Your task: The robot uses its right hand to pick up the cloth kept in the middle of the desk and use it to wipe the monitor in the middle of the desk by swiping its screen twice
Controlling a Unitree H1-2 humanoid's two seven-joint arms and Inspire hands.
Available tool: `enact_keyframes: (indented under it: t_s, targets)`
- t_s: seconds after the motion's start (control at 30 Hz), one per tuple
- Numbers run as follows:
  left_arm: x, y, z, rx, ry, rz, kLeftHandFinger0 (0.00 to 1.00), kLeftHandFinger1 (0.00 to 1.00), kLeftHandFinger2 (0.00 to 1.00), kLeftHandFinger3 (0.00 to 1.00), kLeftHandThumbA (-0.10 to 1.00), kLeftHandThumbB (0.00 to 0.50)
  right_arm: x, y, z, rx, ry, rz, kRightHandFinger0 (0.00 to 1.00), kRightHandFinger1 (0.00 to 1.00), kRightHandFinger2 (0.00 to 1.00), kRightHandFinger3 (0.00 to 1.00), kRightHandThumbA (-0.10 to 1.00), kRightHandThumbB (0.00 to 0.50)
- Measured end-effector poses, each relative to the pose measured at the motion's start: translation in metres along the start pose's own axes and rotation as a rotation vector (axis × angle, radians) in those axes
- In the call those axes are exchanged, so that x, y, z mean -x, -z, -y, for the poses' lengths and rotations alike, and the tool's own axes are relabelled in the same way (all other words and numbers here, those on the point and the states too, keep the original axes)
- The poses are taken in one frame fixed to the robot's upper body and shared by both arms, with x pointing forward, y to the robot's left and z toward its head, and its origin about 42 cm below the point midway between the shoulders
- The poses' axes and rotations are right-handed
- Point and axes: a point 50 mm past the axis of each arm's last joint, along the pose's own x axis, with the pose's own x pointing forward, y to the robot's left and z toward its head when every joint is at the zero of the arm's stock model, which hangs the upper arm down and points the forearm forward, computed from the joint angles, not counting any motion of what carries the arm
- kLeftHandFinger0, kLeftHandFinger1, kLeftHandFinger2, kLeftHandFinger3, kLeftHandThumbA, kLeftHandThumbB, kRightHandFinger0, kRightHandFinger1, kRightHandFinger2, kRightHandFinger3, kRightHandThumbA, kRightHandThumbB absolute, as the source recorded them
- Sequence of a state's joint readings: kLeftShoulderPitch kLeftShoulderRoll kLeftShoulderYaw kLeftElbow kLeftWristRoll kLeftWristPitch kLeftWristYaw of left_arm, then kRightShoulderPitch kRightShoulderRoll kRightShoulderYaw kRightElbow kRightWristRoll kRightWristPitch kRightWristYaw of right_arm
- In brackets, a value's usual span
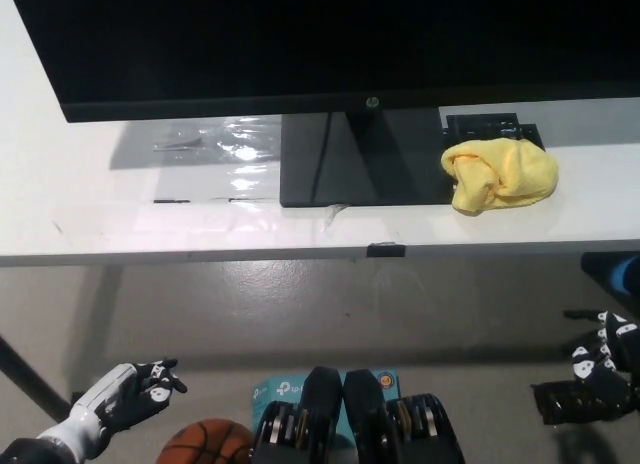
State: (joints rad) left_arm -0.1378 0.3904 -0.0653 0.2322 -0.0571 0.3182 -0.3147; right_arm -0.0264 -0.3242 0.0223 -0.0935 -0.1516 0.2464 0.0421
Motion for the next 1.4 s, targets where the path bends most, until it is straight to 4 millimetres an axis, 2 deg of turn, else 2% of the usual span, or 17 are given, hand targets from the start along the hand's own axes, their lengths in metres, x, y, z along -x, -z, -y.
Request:
enact_keyframes:
  t_s: [0.13,0.23,0.27,0.33,0.47,0.53,0.57,0.6,0.63,0.7,0.73,0.83,1.03,1.23,1.27,1.3,1.4]
  targets:
    - [0.0,0.001,0.0,0.007,0.0,-0.003,1.0,1.0,1.0,1.0,-0.1,0.162,0.005,-0.028,0.005,-0.014,0.002,0.099,0.16,0.26,0.48,0.75,-0.05,0.068]
    - [0.0,0.002,0.0,0.009,0.0,-0.006,1.0,1.0,1.0,1.0,-0.1,0.185,0.006,-0.057,0.009,-0.015,0.001,0.202,0.25,0.31,0.52,0.79,0.04,0.086]
    - [0.0,0.002,0.0,0.009,0.0,-0.007,1.0,1.0,1.0,1.0,-0.1,0.199,0.006,-0.064,0.01,-0.015,0.002,0.223,0.24,0.31,0.52,0.78,0.03,0.091]
    - [0.0,0.003,0.0,0.012,-0.001,-0.009,1.0,1.0,1.0,1.0,-0.1,0.205,0.007,-0.095,0.014,-0.012,0.007,0.317,0.22,0.31,0.51,0.78,-0.01,0.095]
    - [0.0,0.003,0.0,0.013,-0.001,-0.011,1.0,1.0,1.0,1.0,-0.1,0.175,0.005,-0.144,0.023,-0.005,0.022,0.47,0.17,0.26,0.48,0.75,0.02,0.14]
    - [0.0,0.003,0.0,0.013,-0.001,-0.011,1.0,1.0,1.0,1.0,-0.1,0.179,0.002,-0.163,0.027,0.005,0.032,0.527,0.35,0.46,0.7,0.93,0.07,0.156]
    - [0.0,0.003,0.0,0.013,0.0,-0.011,1.0,1.0,1.0,1.0,-0.1,0.179,-0.001,-0.173,0.03,0.014,0.04,0.553,0.61,0.82,1.0,1.0,0.22,0.216]
    - [0.0,0.003,0.0,0.013,0.0,-0.011,1.0,1.0,1.0,1.0,-0.1,0.172,-0.003,-0.179,0.032,0.026,0.045,0.566,0.88,1.0,1.0,1.0,0.28,0.209]
    - [0.0,0.004,0.0,0.013,0.0,-0.012,1.0,1.0,1.0,1.0,-0.1,0.172,-0.005,-0.187,0.034,0.051,0.045,0.573,1.0,1.0,1.0,1.0,0.3,0.217]
    - [0.0,0.004,0.0,0.014,0.001,-0.013,1.0,1.0,1.0,1.0,-0.1,0.167,-0.01,-0.196,0.038,0.097,0.051,0.581,1.0,1.0,1.0,1.0,0.3,0.234]
    - [0.0,0.004,0.0,0.014,0.002,-0.014,1.0,1.0,1.0,1.0,-0.1,0.177,-0.015,-0.204,0.043,0.144,0.062,0.582,1.0,1.0,1.0,1.0,0.36,0.241]
    - [0.0,0.004,0.0,0.015,0.006,-0.015,1.0,1.0,1.0,1.0,-0.1,0.181,-0.032,-0.209,0.048,0.199,0.08,0.538,1.0,1.0,1.0,1.0,0.38,0.279]
    - [0.0,0.004,0.0,0.014,0.013,-0.014,1.0,1.0,1.0,1.0,-0.1,0.174,-0.087,-0.181,0.039,0.271,0.06,0.315,1.0,1.0,1.0,1.0,0.41,0.313]
    - [0.0,0.003,0.0,0.014,0.013,-0.014,1.0,1.0,1.0,1.0,-0.1,0.153,-0.115,-0.163,0.028,0.319,0.034,0.201,1.0,1.0,1.0,1.0,0.4,0.312]
    - [0.0,0.003,0.0,0.014,0.013,-0.014,1.0,1.0,1.0,1.0,-0.1,0.158,-0.118,-0.161,0.027,0.32,0.031,0.189,1.0,1.0,1.0,1.0,0.39,0.31]
    - [0.0,0.003,0.0,0.014,0.013,-0.014,1.0,1.0,1.0,1.0,-0.1,0.162,-0.12,-0.159,0.025,0.321,0.03,0.18,1.0,1.0,1.0,1.0,0.3,0.289]
    - [0.0,0.003,0.0,0.014,0.013,-0.014,1.0,1.0,1.0,1.0,-0.1,0.165,-0.126,-0.153,0.018,0.31,0.019,0.15,1.0,1.0,1.0,1.0,0.27,0.262]
